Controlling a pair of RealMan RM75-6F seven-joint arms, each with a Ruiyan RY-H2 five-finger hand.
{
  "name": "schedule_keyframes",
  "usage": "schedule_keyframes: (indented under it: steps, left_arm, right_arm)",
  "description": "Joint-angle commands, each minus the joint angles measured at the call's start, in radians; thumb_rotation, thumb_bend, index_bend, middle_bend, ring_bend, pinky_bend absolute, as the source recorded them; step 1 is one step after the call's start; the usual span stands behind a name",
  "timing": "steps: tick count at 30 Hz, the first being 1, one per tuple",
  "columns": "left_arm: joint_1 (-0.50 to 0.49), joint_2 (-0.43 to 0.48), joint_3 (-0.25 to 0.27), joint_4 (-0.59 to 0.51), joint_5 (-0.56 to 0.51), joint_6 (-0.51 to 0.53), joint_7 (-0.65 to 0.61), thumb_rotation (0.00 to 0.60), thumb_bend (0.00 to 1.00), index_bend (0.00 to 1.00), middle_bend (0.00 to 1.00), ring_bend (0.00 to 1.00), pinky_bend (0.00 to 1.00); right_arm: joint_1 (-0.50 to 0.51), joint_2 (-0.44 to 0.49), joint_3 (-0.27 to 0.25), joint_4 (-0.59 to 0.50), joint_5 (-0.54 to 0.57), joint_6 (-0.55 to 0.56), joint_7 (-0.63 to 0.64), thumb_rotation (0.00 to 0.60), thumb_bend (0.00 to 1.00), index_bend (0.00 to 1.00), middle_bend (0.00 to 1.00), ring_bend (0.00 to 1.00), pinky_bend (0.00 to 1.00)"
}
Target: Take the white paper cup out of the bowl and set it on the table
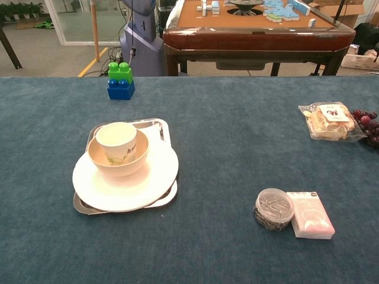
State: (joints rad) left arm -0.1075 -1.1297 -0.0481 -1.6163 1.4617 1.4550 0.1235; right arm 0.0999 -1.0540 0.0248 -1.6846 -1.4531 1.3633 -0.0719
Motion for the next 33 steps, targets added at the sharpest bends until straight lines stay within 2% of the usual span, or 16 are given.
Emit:
schedule_keyframes:
  steps: [1,12,14,15,17,20,26,30,33]
  left_arm:
    - [0.000,-0.003,0.000,0.003,0.000,0.001,0.000,0.600,0.12,0.06,0.32,0.18,0.25]
    - [0.005,-0.015,0.008,0.006,0.023,0.019,0.002,0.600,0.12,0.16,0.29,0.16,0.26]
    - [0.003,-0.018,0.010,0.008,0.040,0.024,-0.011,0.600,0.12,0.22,0.26,0.14,0.26]
    - [-0.001,-0.018,0.013,0.006,0.048,0.020,-0.024,0.600,0.12,0.26,0.24,0.14,0.24]
    - [-0.010,-0.009,0.020,0.001,0.071,0.009,-0.053,0.600,0.12,0.34,0.15,0.09,0.11]
    - [-0.031,0.016,0.032,-0.021,0.103,-0.021,-0.126,0.600,0.12,0.37,0.03,0.02,0.02]
    - [-0.085,0.033,0.007,-0.037,0.168,-0.023,-0.175,0.600,0.12,0.41,0.00,0.00,0.01]
    - [-0.137,0.058,-0.010,-0.079,0.166,-0.082,-0.212,0.600,0.11,0.42,0.00,0.00,0.01]
    - [-0.171,0.065,-0.026,-0.110,0.162,-0.118,-0.185,0.600,0.12,0.42,0.00,0.00,0.01]
  right_arm:
    - [-0.001,-0.004,0.001,-0.004,0.000,0.004,-0.006,0.600,0.00,0.15,0.15,0.14,0.32]
    - [0.002,-0.009,0.010,-0.006,0.022,-0.002,0.000,0.600,0.00,0.15,0.17,0.14,0.32]
    - [-0.002,-0.006,0.009,-0.012,0.020,0.004,-0.004,0.600,0.00,0.16,0.17,0.14,0.32]
    - [-0.004,-0.005,0.010,-0.014,0.020,0.008,-0.005,0.600,0.00,0.16,0.17,0.14,0.32]
    - [-0.007,-0.004,0.012,-0.015,0.026,0.013,-0.006,0.600,0.00,0.17,0.17,0.14,0.32]
    - [-0.009,-0.002,0.017,-0.016,0.037,0.017,-0.011,0.600,0.00,0.18,0.17,0.14,0.32]
    - [-0.011,-0.002,0.020,-0.017,0.041,0.020,-0.010,0.600,0.00,0.20,0.18,0.14,0.32]
    - [-0.011,0.001,0.021,-0.017,0.042,0.019,-0.009,0.600,0.00,0.20,0.18,0.14,0.32]
    - [-0.012,0.003,0.023,-0.019,0.046,0.020,-0.007,0.600,0.00,0.21,0.18,0.14,0.32]
